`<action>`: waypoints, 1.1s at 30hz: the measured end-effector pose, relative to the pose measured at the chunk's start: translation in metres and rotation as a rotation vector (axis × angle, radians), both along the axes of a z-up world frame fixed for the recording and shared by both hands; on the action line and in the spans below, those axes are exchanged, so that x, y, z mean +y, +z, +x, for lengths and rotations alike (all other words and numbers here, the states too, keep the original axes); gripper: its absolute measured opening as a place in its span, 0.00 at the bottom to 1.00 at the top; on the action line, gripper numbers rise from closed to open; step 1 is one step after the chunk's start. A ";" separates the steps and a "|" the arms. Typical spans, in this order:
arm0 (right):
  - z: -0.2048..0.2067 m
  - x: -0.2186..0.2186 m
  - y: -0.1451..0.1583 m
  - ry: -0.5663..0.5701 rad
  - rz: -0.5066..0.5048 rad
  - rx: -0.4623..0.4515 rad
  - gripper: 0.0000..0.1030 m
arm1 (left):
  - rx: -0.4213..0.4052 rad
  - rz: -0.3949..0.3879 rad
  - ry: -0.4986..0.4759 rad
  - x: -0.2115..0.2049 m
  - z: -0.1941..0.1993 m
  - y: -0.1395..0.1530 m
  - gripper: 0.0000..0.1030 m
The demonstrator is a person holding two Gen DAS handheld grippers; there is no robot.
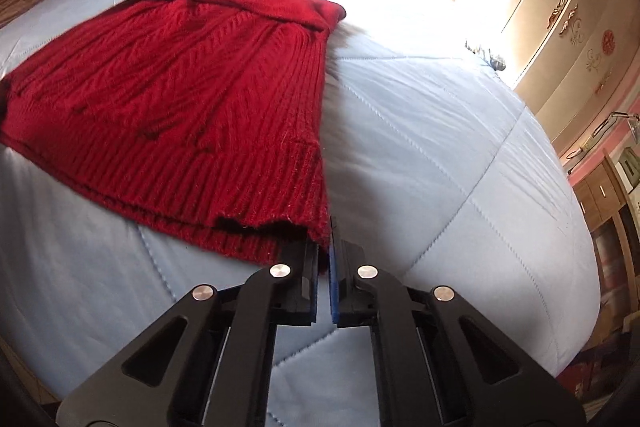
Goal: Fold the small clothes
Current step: 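Grasp the sweater hem with the right tool and lift it toward the collar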
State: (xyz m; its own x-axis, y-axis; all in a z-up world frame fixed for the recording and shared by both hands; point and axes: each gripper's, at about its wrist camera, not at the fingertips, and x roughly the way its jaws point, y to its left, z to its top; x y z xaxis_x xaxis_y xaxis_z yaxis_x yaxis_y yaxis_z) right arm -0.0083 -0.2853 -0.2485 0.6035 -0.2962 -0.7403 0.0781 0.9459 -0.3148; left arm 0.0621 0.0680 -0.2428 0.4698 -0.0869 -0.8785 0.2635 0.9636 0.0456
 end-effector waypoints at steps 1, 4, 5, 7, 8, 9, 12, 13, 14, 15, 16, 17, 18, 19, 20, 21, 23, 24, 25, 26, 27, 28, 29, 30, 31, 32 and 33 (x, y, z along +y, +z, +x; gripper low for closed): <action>0.001 -0.001 -0.008 0.005 0.003 0.022 0.03 | -0.006 0.008 -0.006 -0.001 -0.001 0.000 0.39; 0.003 -0.003 -0.011 -0.005 0.054 0.029 0.04 | -0.013 0.023 -0.019 -0.003 -0.002 0.002 0.41; 0.003 -0.006 -0.006 -0.009 0.114 0.019 0.05 | -0.011 0.013 -0.024 -0.003 -0.002 0.004 0.41; -0.002 -0.012 0.009 -0.013 0.227 -0.009 0.29 | -0.010 -0.011 -0.027 0.000 -0.003 0.008 0.48; -0.006 -0.013 0.018 -0.019 0.255 -0.029 0.40 | -0.012 -0.022 -0.027 0.002 -0.004 0.011 0.51; -0.011 -0.014 0.026 -0.023 0.277 -0.057 0.53 | -0.019 -0.030 -0.029 0.002 -0.005 0.014 0.58; -0.014 -0.019 0.042 -0.036 0.369 -0.083 0.62 | -0.021 -0.050 -0.031 0.003 -0.006 0.020 0.72; -0.010 -0.021 0.042 -0.050 0.383 -0.084 0.64 | -0.015 -0.060 -0.030 0.003 -0.006 0.020 0.72; -0.005 -0.021 0.042 -0.061 0.395 -0.075 0.64 | -0.007 -0.073 -0.028 0.003 -0.006 0.019 0.72; 0.000 -0.022 0.039 -0.070 0.400 -0.061 0.64 | 0.004 -0.083 -0.024 0.002 -0.005 0.017 0.72; 0.005 -0.021 0.034 -0.084 0.400 -0.048 0.64 | 0.017 -0.084 -0.017 0.001 -0.004 0.013 0.72; 0.010 -0.021 0.030 -0.090 0.417 -0.033 0.63 | 0.029 -0.083 -0.009 0.000 -0.004 0.010 0.72; 0.014 -0.021 0.025 -0.103 0.429 -0.022 0.59 | 0.040 -0.085 -0.003 -0.002 -0.004 0.006 0.72; 0.018 -0.021 0.020 -0.124 0.427 -0.008 0.56 | 0.050 -0.086 0.001 -0.003 -0.004 0.003 0.72; 0.022 -0.022 0.016 -0.142 0.428 0.011 0.53 | 0.051 -0.079 0.005 -0.005 -0.005 0.001 0.72; 0.024 -0.022 0.011 -0.153 0.440 0.029 0.47 | 0.051 -0.073 0.006 -0.006 -0.005 0.000 0.72; 0.025 -0.023 0.005 -0.168 0.474 0.053 0.36 | 0.052 -0.066 0.012 -0.009 -0.005 -0.001 0.72; 0.025 -0.022 0.004 -0.169 0.480 0.056 0.33 | 0.056 -0.065 0.013 -0.010 -0.003 -0.001 0.72; 0.023 -0.021 0.003 -0.169 0.474 0.058 0.32 | 0.059 -0.064 0.013 -0.011 -0.002 -0.001 0.72; 0.023 -0.020 0.002 -0.167 0.467 0.060 0.30 | 0.062 -0.062 0.011 -0.011 -0.002 -0.001 0.72; 0.023 -0.019 0.002 -0.162 0.468 0.063 0.26 | 0.064 -0.061 0.010 -0.012 -0.001 -0.001 0.72; 0.023 -0.017 0.002 -0.159 0.472 0.064 0.22 | 0.070 -0.062 0.009 -0.012 0.000 -0.002 0.72; 0.023 -0.016 0.002 -0.154 0.468 0.063 0.22 | 0.073 -0.063 0.010 -0.011 0.001 -0.002 0.72; 0.022 -0.014 0.003 -0.147 0.455 0.063 0.21 | 0.076 -0.072 0.016 -0.010 0.002 -0.001 0.71; 0.022 -0.012 0.004 -0.139 0.439 0.063 0.21 | 0.083 -0.092 0.024 -0.008 0.003 -0.001 0.69; 0.023 -0.010 0.004 -0.133 0.428 0.063 0.21 | 0.090 -0.115 0.035 -0.005 0.004 -0.001 0.66; 0.022 -0.010 0.005 -0.129 0.426 0.063 0.21 | 0.100 -0.144 0.050 0.000 0.006 -0.001 0.64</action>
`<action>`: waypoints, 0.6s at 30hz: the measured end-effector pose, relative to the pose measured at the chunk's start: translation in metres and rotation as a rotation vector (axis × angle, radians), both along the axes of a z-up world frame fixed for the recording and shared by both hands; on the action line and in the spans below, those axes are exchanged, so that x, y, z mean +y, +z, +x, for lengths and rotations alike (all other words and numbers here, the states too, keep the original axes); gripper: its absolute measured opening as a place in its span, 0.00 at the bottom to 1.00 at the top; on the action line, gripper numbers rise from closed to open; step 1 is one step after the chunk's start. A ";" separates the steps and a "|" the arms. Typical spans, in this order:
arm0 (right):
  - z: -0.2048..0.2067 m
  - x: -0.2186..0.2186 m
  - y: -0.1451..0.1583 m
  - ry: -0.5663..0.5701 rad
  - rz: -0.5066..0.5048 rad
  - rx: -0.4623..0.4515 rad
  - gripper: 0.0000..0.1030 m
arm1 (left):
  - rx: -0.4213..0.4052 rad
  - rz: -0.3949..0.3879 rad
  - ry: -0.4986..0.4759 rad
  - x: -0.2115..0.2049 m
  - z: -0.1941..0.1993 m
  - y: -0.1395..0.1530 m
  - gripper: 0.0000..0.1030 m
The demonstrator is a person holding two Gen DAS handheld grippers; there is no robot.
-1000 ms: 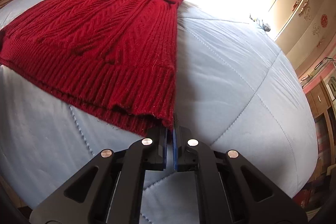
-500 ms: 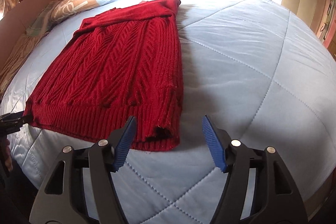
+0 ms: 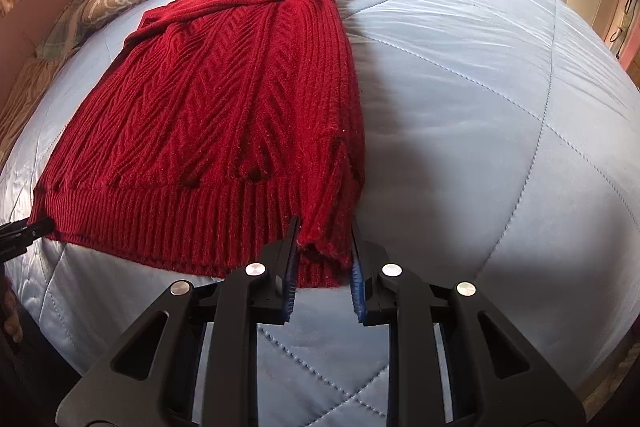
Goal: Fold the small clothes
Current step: 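Grasp the sweater hem with the right tool and lift it toward the collar, then grasp the hem with the left tool while the right tool holds it, fold toward the collar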
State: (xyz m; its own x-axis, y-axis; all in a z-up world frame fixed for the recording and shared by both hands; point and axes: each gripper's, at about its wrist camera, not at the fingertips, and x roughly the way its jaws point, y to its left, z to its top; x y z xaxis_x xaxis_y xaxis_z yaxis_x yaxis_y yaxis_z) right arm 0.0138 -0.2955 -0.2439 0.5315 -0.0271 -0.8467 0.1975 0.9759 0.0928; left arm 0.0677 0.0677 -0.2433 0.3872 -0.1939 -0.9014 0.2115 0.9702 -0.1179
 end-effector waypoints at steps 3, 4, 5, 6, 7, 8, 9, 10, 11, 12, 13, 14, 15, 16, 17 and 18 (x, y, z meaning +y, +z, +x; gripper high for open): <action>-0.001 -0.001 0.000 0.002 0.006 -0.003 0.21 | 0.030 -0.078 0.047 0.013 0.005 -0.001 0.51; -0.001 -0.001 -0.001 0.003 0.006 -0.004 0.21 | 0.037 -0.088 0.048 0.014 0.007 -0.002 0.41; 0.000 -0.002 0.000 0.003 0.006 -0.005 0.21 | 0.039 -0.086 0.044 0.013 0.007 -0.001 0.38; -0.001 -0.002 0.000 0.003 0.006 -0.006 0.21 | 0.041 -0.088 0.030 0.010 0.007 0.000 0.27; -0.001 -0.001 0.000 0.003 0.005 -0.006 0.21 | 0.039 -0.078 0.012 0.005 0.007 0.001 0.18; -0.001 -0.001 0.000 0.004 0.004 -0.007 0.21 | 0.021 -0.032 -0.001 -0.001 0.005 0.004 0.17; -0.001 -0.001 0.000 0.004 0.003 -0.007 0.21 | 0.001 0.014 -0.018 -0.007 0.003 0.005 0.14; -0.001 -0.001 0.000 0.003 0.002 -0.007 0.21 | -0.018 0.061 -0.032 -0.012 0.001 0.005 0.12; -0.001 -0.001 0.000 0.004 0.000 -0.009 0.21 | -0.034 0.091 -0.048 -0.018 0.000 0.005 0.09; -0.002 0.000 0.000 0.005 -0.005 -0.012 0.20 | -0.054 0.120 -0.058 -0.022 -0.001 0.006 0.08; -0.002 0.000 0.001 0.008 -0.012 -0.016 0.15 | -0.076 0.147 -0.066 -0.027 -0.003 0.008 0.08; -0.002 0.001 0.003 0.011 -0.019 -0.021 0.13 | -0.097 0.170 -0.072 -0.030 -0.003 0.010 0.08; -0.002 0.001 0.004 0.013 -0.022 -0.026 0.09 | -0.116 0.185 -0.077 -0.033 -0.004 0.012 0.08; -0.002 0.001 0.006 0.015 -0.023 -0.036 0.07 | -0.135 0.195 -0.080 -0.036 -0.004 0.016 0.08; -0.002 0.001 0.008 0.018 -0.026 -0.047 0.07 | -0.158 0.202 -0.079 -0.038 -0.004 0.019 0.08; -0.002 0.002 0.010 0.023 -0.032 -0.057 0.07 | -0.180 0.208 -0.077 -0.039 -0.003 0.023 0.08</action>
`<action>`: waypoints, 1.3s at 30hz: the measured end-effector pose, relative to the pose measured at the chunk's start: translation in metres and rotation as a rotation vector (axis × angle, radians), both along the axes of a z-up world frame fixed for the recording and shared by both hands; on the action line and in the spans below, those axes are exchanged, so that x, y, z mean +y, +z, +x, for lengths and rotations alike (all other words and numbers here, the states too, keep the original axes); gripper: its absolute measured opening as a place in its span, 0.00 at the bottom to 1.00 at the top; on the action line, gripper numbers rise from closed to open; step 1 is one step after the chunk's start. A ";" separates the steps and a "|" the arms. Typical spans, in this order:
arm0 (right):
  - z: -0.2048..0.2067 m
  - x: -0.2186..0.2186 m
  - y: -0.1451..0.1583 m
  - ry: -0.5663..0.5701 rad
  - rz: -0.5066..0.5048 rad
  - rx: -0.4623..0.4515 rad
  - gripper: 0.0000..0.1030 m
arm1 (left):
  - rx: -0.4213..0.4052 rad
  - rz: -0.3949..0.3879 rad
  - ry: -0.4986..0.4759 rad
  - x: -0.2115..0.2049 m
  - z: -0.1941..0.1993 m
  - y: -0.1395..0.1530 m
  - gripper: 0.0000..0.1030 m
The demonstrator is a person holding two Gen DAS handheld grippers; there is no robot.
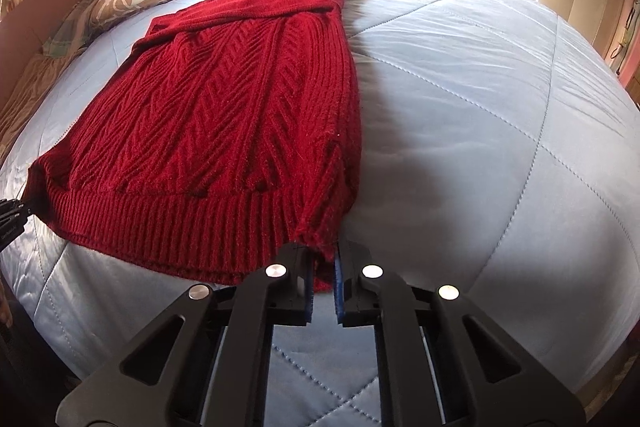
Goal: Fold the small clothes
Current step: 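Grasp the hem with the left tool while the right tool holds it, fold toward the collar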
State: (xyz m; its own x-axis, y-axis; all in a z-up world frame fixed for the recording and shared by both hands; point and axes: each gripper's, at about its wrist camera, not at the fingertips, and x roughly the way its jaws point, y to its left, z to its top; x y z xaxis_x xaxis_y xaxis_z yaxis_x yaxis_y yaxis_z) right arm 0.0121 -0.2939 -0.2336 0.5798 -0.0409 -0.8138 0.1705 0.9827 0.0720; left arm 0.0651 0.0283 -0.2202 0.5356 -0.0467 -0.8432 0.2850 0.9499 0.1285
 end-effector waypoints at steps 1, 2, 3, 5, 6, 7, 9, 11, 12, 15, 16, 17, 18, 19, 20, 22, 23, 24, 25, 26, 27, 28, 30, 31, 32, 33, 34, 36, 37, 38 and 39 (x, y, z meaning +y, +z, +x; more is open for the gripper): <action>0.000 0.000 0.002 0.005 -0.005 -0.011 0.07 | -0.023 0.003 0.001 -0.001 0.001 0.004 0.08; 0.000 0.001 0.005 0.010 -0.013 -0.026 0.07 | -0.045 0.003 0.005 -0.003 0.003 0.009 0.08; 0.000 0.001 0.008 0.015 -0.020 -0.042 0.07 | -0.060 0.002 0.008 -0.003 0.007 0.012 0.08; 0.001 0.002 0.012 0.026 -0.030 -0.070 0.07 | -0.096 -0.001 0.015 -0.004 0.011 0.019 0.08; 0.001 0.002 0.014 0.031 -0.037 -0.086 0.07 | -0.112 -0.002 0.017 -0.006 0.015 0.022 0.08; 0.001 0.003 0.017 0.034 -0.039 -0.105 0.07 | -0.130 -0.007 0.022 -0.007 0.017 0.024 0.08; 0.000 0.001 0.023 0.058 -0.003 -0.156 0.07 | -0.165 -0.026 0.027 -0.008 0.019 0.030 0.08; 0.002 -0.002 0.028 0.077 0.043 -0.200 0.07 | -0.194 -0.047 0.025 -0.009 0.021 0.035 0.08; 0.005 -0.004 0.031 0.086 0.060 -0.222 0.07 | -0.208 -0.060 0.026 -0.010 0.024 0.038 0.07; 0.014 -0.007 0.045 0.111 0.093 -0.290 0.07 | -0.262 -0.107 0.050 -0.010 0.029 0.051 0.07; 0.019 -0.008 0.050 0.117 0.104 -0.313 0.07 | -0.274 -0.126 0.060 -0.011 0.032 0.056 0.07; 0.024 -0.008 0.055 0.125 0.117 -0.337 0.07 | -0.284 -0.143 0.069 -0.011 0.036 0.059 0.07; 0.030 -0.008 0.060 0.132 0.128 -0.359 0.07 | -0.298 -0.152 0.079 -0.012 0.041 0.063 0.07; 0.036 -0.007 0.065 0.138 0.133 -0.379 0.07 | -0.312 -0.156 0.083 -0.014 0.046 0.066 0.07; 0.043 -0.005 0.070 0.147 0.133 -0.399 0.07 | -0.331 -0.152 0.088 -0.017 0.051 0.070 0.07; 0.056 -0.001 0.081 0.165 0.129 -0.447 0.07 | -0.371 -0.149 0.087 -0.023 0.061 0.078 0.07; 0.063 0.002 0.086 0.175 0.129 -0.467 0.07 | -0.389 -0.149 0.085 -0.026 0.065 0.081 0.07; 0.068 0.004 0.091 0.185 0.124 -0.489 0.07 | -0.409 -0.150 0.085 -0.029 0.070 0.085 0.07; 0.075 0.007 0.094 0.199 0.116 -0.508 0.07 | -0.427 -0.153 0.089 -0.032 0.075 0.089 0.07; 0.082 0.011 0.097 0.208 0.101 -0.520 0.07 | -0.440 -0.155 0.093 -0.034 0.081 0.092 0.07; 0.090 0.014 0.099 0.218 0.085 -0.531 0.07 | -0.451 -0.156 0.095 -0.037 0.087 0.095 0.07; 0.098 0.017 0.100 0.227 0.074 -0.538 0.07 | -0.462 -0.156 0.096 -0.040 0.093 0.097 0.07; 0.112 0.020 0.102 0.233 0.067 -0.557 0.07 | -0.486 -0.156 0.099 -0.044 0.101 0.102 0.07; 0.118 0.021 0.103 0.233 0.061 -0.569 0.07 | -0.501 -0.153 0.100 -0.046 0.105 0.104 0.07; 0.124 0.022 0.104 0.231 0.057 -0.579 0.07 | -0.513 -0.149 0.102 -0.048 0.109 0.106 0.07; 0.129 0.022 0.105 0.228 0.057 -0.587 0.07 | -0.520 -0.147 0.101 -0.050 0.114 0.107 0.07; 0.134 0.021 0.106 0.223 0.057 -0.594 0.07 | -0.526 -0.145 0.105 -0.051 0.118 0.108 0.07; 0.144 0.020 0.107 0.212 0.058 -0.610 0.07 | -0.535 -0.146 0.119 -0.051 0.129 0.111 0.07; 0.148 0.019 0.107 0.208 0.060 -0.618 0.07 | -0.537 -0.152 0.126 -0.051 0.135 0.112 0.07; 0.152 0.017 0.108 0.204 0.060 -0.624 0.07 | -0.537 -0.158 0.130 -0.051 0.140 0.112 0.07; 0.157 0.017 0.109 0.201 0.056 -0.630 0.07 | -0.540 -0.162 0.134 -0.051 0.145 0.113 0.07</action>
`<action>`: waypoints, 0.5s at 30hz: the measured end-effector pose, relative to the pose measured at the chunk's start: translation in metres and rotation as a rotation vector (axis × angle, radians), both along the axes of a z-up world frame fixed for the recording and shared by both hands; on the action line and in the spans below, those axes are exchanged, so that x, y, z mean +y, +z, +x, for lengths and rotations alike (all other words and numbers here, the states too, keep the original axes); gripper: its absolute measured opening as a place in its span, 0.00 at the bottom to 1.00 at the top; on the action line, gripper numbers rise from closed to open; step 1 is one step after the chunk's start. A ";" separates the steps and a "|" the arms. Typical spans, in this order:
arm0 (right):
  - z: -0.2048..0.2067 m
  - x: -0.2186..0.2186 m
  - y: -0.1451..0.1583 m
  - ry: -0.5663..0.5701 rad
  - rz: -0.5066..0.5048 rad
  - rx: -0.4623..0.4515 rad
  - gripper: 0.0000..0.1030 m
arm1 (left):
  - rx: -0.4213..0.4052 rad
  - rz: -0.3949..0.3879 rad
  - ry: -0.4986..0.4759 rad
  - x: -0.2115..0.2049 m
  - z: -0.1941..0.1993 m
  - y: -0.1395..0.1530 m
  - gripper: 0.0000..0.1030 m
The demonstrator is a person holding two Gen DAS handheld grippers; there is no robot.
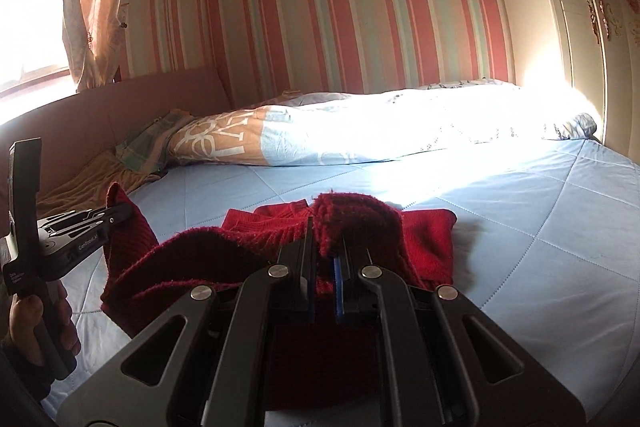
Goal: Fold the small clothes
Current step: 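Grasp the hem with the left tool while the right tool holds it, fold toward the collar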
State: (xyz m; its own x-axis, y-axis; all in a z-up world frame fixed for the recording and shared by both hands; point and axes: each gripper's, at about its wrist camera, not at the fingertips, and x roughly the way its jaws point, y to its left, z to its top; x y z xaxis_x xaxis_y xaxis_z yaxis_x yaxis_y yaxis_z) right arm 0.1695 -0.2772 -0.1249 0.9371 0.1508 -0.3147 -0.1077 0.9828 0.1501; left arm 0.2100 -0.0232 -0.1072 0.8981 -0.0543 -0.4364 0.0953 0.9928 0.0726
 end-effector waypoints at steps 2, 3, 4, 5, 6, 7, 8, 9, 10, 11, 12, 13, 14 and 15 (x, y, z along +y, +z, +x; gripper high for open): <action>0.009 -0.002 0.001 -0.002 -0.009 -0.006 0.07 | -0.011 0.011 0.001 -0.003 0.010 0.001 0.07; 0.014 -0.003 0.002 -0.008 -0.015 -0.009 0.07 | -0.017 0.020 0.003 -0.004 0.015 0.001 0.07; 0.019 -0.004 0.003 -0.014 -0.019 -0.012 0.07 | -0.023 0.031 0.010 -0.005 0.021 0.001 0.07; 0.024 -0.006 0.004 -0.030 -0.028 -0.011 0.07 | -0.026 0.039 0.015 -0.005 0.027 0.002 0.07; 0.027 -0.008 0.006 -0.047 -0.037 -0.013 0.07 | -0.024 0.046 0.022 -0.005 0.034 0.002 0.07; 0.030 -0.012 0.007 -0.065 -0.041 -0.016 0.07 | -0.021 0.052 0.031 -0.004 0.042 0.002 0.07; 0.034 -0.016 0.007 -0.083 -0.040 -0.015 0.07 | -0.019 0.058 0.041 -0.003 0.049 0.003 0.07; 0.038 -0.022 0.008 -0.102 -0.034 -0.012 0.07 | -0.016 0.058 0.048 -0.001 0.056 0.004 0.07; 0.042 -0.028 0.007 -0.121 -0.027 -0.007 0.07 | -0.013 0.059 0.055 0.001 0.064 0.005 0.07; 0.047 -0.035 0.006 -0.145 -0.021 -0.001 0.07 | -0.012 0.060 0.062 0.003 0.072 0.006 0.07; 0.054 -0.044 0.005 -0.166 -0.009 0.008 0.07 | -0.007 0.062 0.068 0.004 0.080 0.006 0.07; 0.061 -0.052 0.002 -0.187 0.008 0.018 0.07 | -0.002 0.066 0.073 0.004 0.089 0.005 0.07; 0.068 -0.060 -0.001 -0.209 0.022 0.030 0.07 | 0.005 0.066 0.073 0.004 0.100 0.004 0.07; 0.076 -0.066 -0.004 -0.223 0.028 0.043 0.07 | 0.012 0.066 0.069 0.003 0.109 0.002 0.07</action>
State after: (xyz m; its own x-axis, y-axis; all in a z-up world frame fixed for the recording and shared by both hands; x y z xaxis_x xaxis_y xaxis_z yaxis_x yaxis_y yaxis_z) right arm 0.2454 -0.3432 -0.1291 0.9341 -0.0498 -0.3535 0.1192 0.9769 0.1773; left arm 0.3187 -0.0201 -0.1048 0.8936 0.0371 -0.4473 0.0277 0.9901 0.1375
